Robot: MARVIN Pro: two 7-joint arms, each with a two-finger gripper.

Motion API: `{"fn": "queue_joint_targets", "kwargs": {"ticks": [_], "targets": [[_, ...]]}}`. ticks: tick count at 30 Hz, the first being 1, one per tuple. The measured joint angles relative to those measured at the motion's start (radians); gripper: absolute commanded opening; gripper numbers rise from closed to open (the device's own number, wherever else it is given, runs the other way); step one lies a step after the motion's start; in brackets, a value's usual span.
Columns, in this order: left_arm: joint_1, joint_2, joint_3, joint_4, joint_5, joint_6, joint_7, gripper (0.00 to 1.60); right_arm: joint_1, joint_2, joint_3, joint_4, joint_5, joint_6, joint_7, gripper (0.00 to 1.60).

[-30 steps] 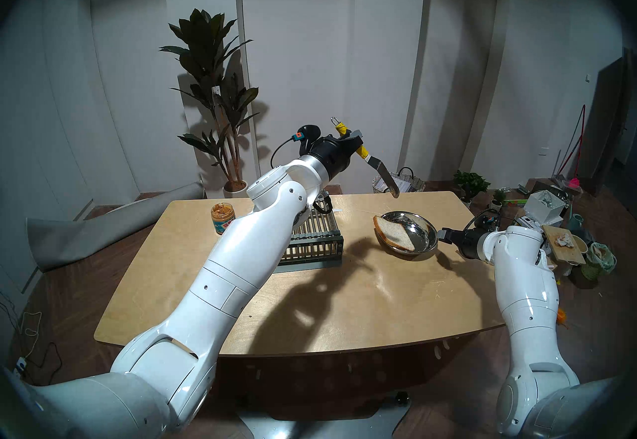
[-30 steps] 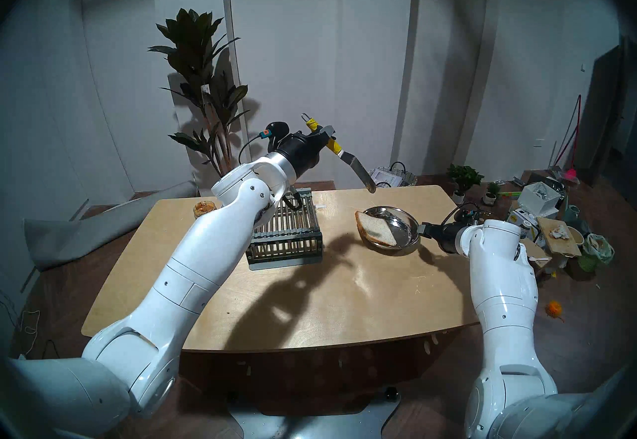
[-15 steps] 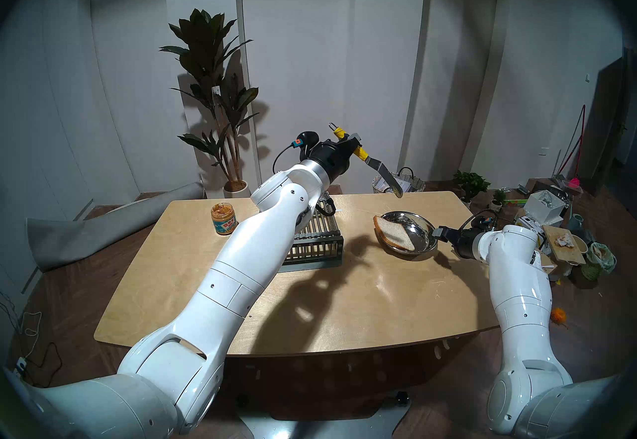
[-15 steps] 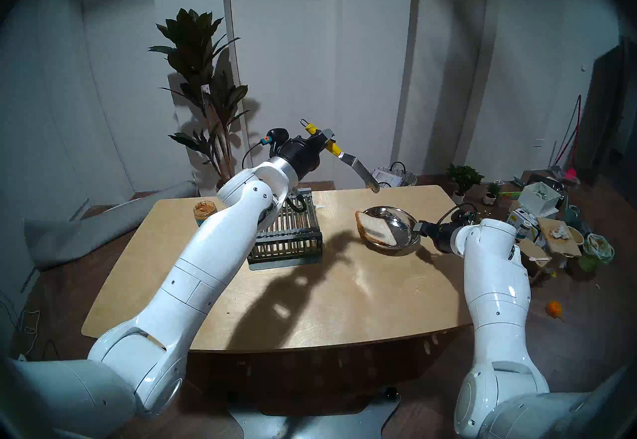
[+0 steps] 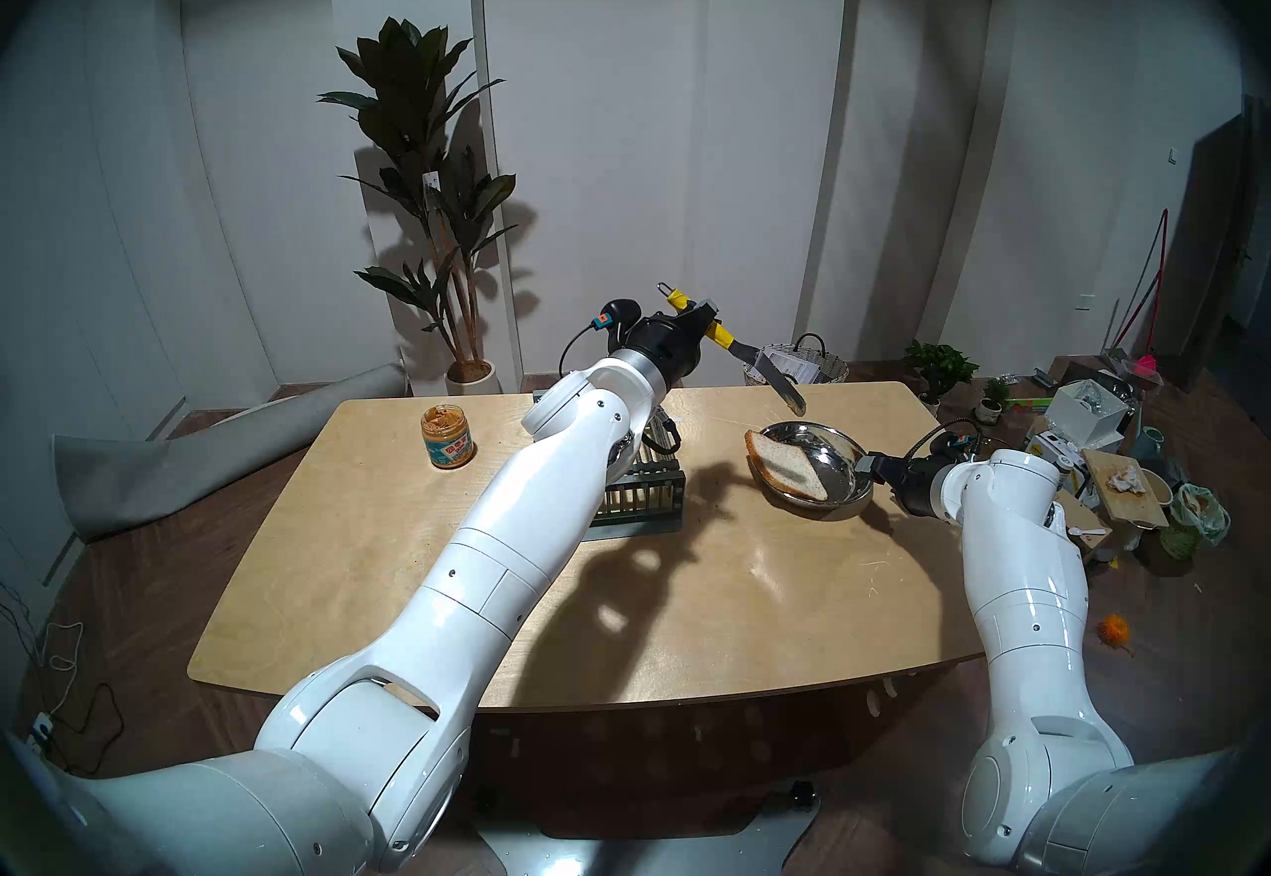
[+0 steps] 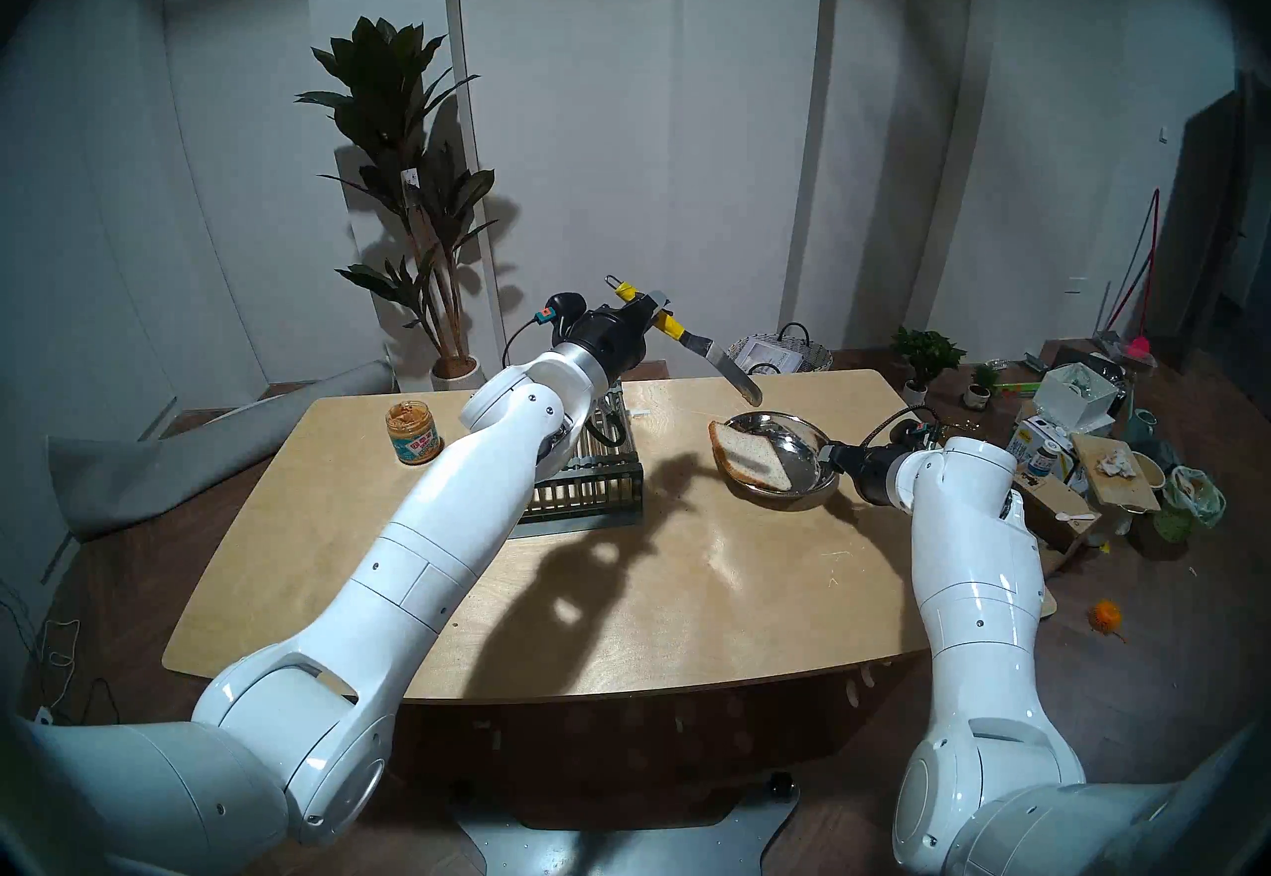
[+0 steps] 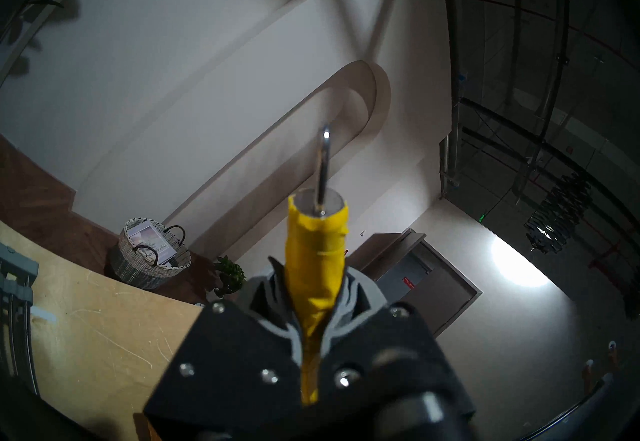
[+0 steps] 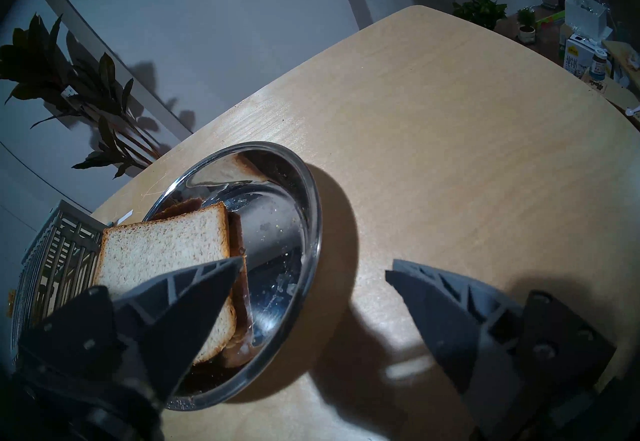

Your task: Spread peanut butter over the slice of bread with the knife

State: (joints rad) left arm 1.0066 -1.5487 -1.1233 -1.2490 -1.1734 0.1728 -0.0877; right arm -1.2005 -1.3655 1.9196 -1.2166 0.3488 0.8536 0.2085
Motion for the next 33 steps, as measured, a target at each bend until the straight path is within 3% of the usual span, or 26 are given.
{"fn": "queue_joint_targets", "kwargs": {"ticks": [9,16,18,21,31,33], "targets": [[-0.009,-0.032,-0.001,0.075,-0.016,-0.017,-0.001,0.00,0.014,-0.002,-0.013,0.054,0.000,-0.026,0.005,1.24],[-0.016,-0.052,0.000,0.119,-0.022,-0.032,-0.005,0.00,0.028,0.008,-0.020,0.099,0.000,-0.048,0.007,1.07],[-0.018,-0.056,0.000,0.129,-0.023,-0.036,-0.006,0.00,0.032,0.010,-0.022,0.109,0.000,-0.053,0.007,0.91],[-0.021,-0.061,0.000,0.138,-0.025,-0.040,-0.007,0.00,0.036,0.013,-0.024,0.116,0.000,-0.058,0.008,0.80],[-0.034,-0.088,-0.014,0.207,-0.045,-0.056,0.006,0.00,0.047,0.019,-0.032,0.133,0.000,-0.077,0.010,0.75],[-0.033,-0.093,-0.018,0.215,-0.047,-0.060,0.029,0.00,0.048,0.019,-0.033,0.136,0.000,-0.080,0.010,0.67]]}}
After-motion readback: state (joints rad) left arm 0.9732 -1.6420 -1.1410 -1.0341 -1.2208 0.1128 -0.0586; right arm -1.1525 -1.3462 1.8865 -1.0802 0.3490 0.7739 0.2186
